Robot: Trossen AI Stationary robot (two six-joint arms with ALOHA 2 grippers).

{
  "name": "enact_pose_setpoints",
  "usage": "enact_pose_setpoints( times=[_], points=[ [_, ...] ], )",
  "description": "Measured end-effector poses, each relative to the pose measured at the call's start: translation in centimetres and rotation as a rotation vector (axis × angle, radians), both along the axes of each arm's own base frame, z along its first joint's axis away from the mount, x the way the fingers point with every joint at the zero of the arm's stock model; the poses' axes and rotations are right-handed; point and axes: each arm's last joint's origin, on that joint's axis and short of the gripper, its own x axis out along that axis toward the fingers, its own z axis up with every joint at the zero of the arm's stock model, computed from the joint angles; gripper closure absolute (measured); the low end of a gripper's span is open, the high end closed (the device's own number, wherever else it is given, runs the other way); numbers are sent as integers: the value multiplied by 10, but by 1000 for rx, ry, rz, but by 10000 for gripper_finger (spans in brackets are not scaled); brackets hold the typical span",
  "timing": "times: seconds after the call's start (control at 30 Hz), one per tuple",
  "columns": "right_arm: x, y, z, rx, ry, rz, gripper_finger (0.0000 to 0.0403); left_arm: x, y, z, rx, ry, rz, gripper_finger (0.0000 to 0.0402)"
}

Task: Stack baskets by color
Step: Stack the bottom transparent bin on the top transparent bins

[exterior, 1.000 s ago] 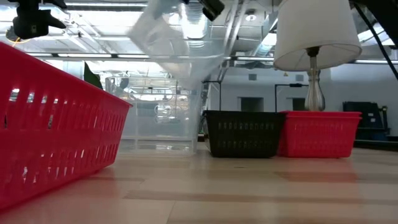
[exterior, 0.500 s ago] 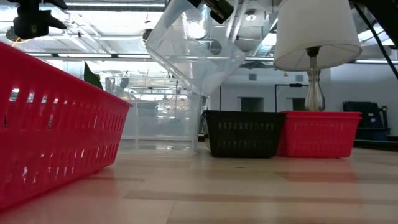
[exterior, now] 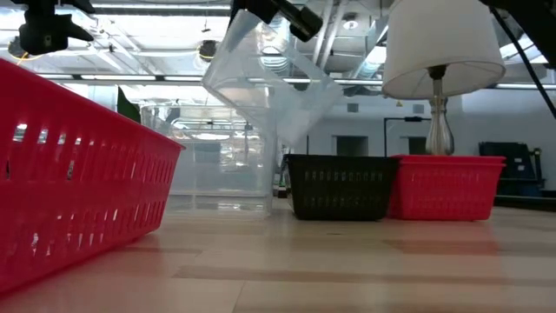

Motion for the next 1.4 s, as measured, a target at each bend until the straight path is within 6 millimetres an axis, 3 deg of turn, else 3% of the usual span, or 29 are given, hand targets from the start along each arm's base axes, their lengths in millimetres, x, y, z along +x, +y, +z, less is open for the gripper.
enact_pose_setpoints(
  times=[0.37,0.53,0.73,1.4],
  points=[
    [3,1,17,25,-133,-12,403,0,0,0,1,0,2,219],
    [5,5,15,34,-140,-11,403,0,0,0,2,0,3,219],
    [-3,7,8,47,-33,-37,403,0,0,0,5,1,8,219],
    [-2,8,3,76,-22,-30,403,0,0,0,7,1,14,219]
  ],
)
